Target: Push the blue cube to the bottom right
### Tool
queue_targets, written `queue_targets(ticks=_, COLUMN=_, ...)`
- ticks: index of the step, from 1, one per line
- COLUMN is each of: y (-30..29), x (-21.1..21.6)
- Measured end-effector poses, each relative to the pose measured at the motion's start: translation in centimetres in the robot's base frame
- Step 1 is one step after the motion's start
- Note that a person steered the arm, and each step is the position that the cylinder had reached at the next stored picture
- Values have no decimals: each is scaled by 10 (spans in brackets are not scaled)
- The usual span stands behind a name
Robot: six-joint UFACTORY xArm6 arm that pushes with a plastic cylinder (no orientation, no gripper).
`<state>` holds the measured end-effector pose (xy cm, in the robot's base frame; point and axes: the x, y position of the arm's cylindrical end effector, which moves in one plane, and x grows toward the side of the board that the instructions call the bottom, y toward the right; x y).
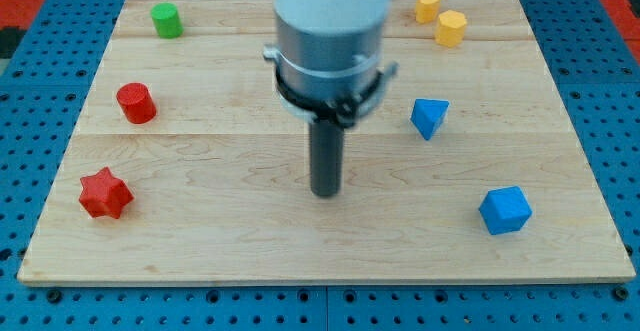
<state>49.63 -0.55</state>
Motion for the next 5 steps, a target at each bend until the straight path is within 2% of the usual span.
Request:
queue_targets(ticks=2, y=73, x=-142)
queue_targets(ticks=5, y=84, x=-296)
